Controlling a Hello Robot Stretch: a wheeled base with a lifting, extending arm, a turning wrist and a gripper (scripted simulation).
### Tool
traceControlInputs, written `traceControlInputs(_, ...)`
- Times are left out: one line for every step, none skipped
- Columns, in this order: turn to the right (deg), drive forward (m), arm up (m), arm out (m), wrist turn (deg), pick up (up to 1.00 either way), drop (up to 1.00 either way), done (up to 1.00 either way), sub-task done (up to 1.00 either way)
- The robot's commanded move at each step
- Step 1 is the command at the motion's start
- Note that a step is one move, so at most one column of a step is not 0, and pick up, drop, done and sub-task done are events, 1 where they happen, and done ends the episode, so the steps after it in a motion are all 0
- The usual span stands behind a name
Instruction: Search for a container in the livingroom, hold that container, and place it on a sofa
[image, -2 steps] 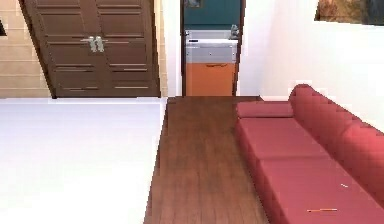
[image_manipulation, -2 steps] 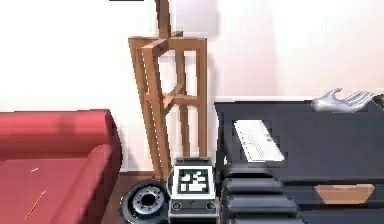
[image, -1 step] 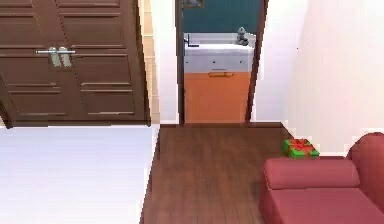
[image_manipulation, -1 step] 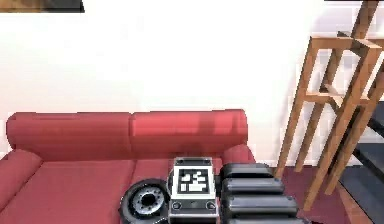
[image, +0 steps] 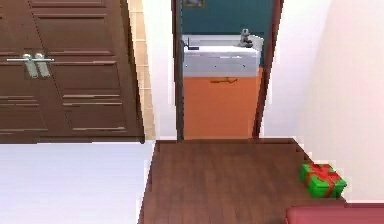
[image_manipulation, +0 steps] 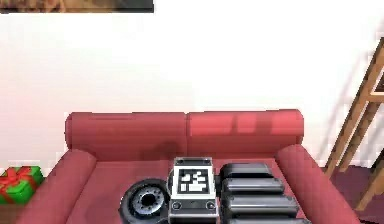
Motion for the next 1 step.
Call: traceControlInputs(-45.0,0.0,0.0,0.0,0.0,0.0,0.0,0.0,0.0)
